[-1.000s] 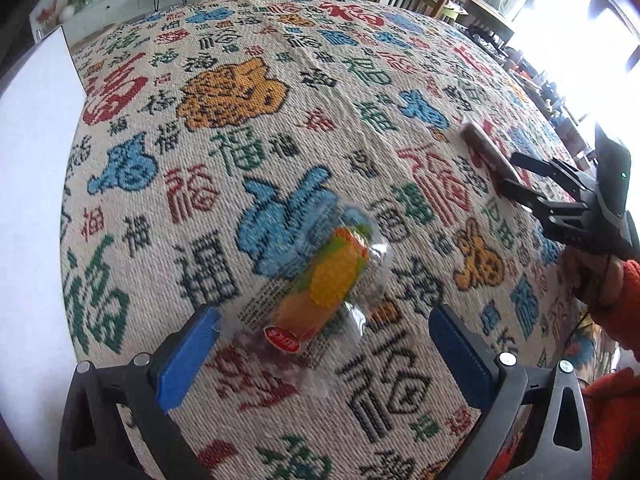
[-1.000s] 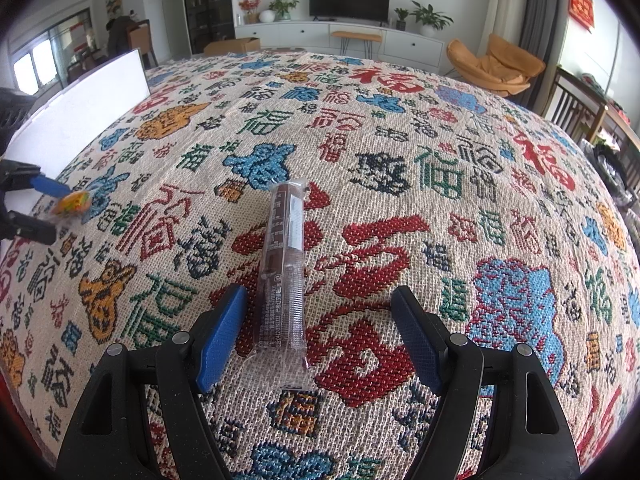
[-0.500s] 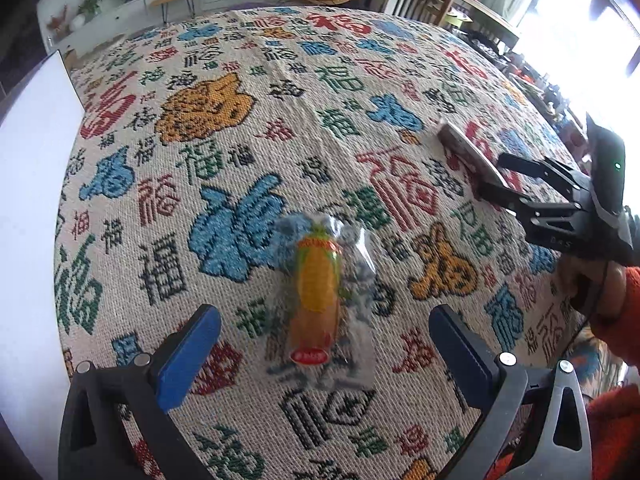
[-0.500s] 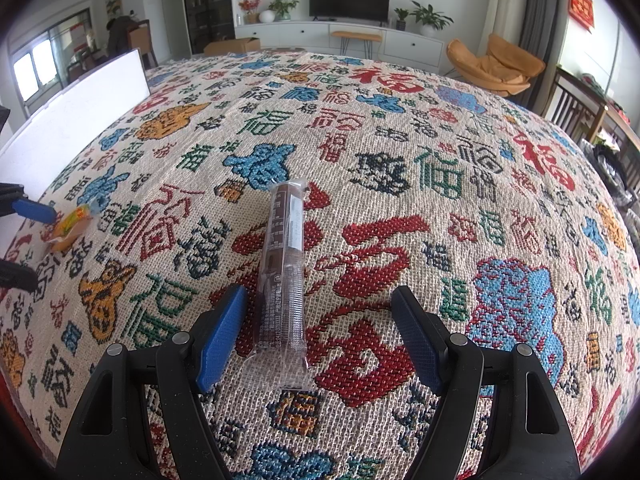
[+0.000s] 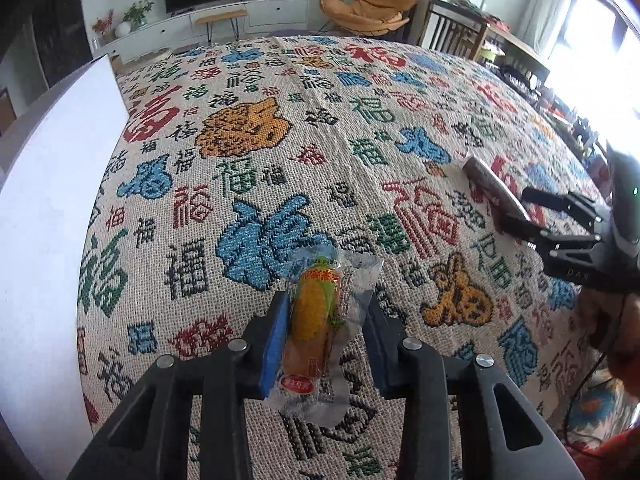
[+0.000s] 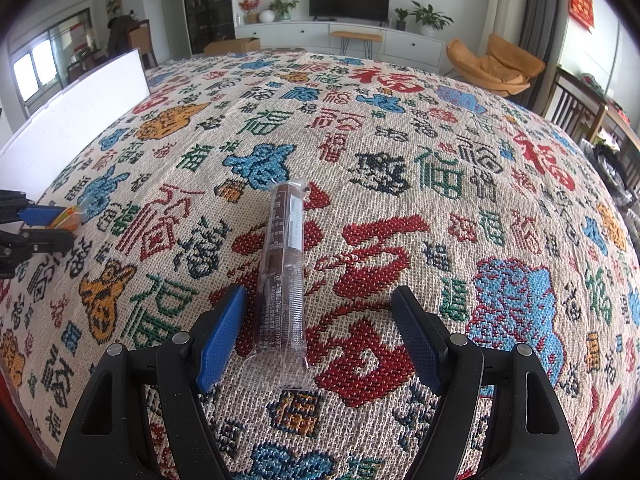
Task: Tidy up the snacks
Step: 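Lift the corn sausage pack with the left gripper while the right lifts the brown stick pack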
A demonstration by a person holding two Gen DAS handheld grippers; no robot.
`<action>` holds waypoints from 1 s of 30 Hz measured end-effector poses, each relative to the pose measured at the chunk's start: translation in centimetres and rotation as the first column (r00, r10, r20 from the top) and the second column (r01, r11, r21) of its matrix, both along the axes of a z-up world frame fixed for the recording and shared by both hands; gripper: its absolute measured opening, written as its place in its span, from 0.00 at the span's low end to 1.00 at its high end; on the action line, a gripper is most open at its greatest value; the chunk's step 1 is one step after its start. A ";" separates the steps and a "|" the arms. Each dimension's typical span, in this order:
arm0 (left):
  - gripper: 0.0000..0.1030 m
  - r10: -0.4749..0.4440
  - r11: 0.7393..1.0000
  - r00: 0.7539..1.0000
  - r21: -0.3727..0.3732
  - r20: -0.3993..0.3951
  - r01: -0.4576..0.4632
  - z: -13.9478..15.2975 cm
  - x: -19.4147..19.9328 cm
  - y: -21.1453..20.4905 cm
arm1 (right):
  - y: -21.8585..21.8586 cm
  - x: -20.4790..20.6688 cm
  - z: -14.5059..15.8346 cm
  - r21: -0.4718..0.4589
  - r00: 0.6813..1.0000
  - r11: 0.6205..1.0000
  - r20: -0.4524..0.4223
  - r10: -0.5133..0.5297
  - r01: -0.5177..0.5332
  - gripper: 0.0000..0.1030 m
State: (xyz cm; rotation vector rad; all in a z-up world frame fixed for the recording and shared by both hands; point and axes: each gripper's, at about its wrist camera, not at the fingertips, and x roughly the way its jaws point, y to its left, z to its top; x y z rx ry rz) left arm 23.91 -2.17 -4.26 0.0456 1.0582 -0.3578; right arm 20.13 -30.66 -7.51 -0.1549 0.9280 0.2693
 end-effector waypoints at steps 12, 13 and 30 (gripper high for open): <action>0.41 -0.038 0.983 0.998 0.183 0.056 0.027 -1.4 -0.5 -2.7 | -0.3 0.2 -0.1 0.003 1.000 1.000 -0.004 -0.007 0.007 0.77; 0.41 -0.035 0.982 0.998 0.188 0.059 0.023 -1.4 -0.5 -2.8 | -0.3 0.2 -0.1 0.005 1.000 1.000 -0.005 -0.009 0.009 0.77; 0.40 0.010 0.982 0.999 0.188 0.040 -0.018 -1.3 0.0 -2.8 | -0.6 6.8 3.5 0.086 0.926 0.996 -0.378 0.008 0.026 0.77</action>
